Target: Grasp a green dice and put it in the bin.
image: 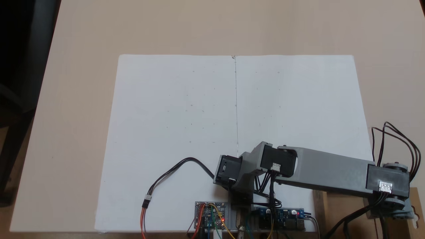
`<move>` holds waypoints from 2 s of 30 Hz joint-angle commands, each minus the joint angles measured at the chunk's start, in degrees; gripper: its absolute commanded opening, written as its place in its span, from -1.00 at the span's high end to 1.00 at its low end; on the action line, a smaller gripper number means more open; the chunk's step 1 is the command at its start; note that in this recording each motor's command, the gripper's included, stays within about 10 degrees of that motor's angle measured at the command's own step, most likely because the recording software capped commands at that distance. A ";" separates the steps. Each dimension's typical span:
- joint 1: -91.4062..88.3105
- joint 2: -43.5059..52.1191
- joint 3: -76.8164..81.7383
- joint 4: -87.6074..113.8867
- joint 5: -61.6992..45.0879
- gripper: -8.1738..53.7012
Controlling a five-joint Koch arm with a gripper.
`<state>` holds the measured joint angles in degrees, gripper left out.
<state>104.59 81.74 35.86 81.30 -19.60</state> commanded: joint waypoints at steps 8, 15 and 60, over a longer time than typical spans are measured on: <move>-2.37 1.05 9.40 -2.46 -5.80 0.36; -3.25 0.97 11.34 -3.43 -5.71 0.14; -69.43 21.71 13.97 -25.84 21.53 -0.69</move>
<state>38.41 100.81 51.59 57.83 -1.49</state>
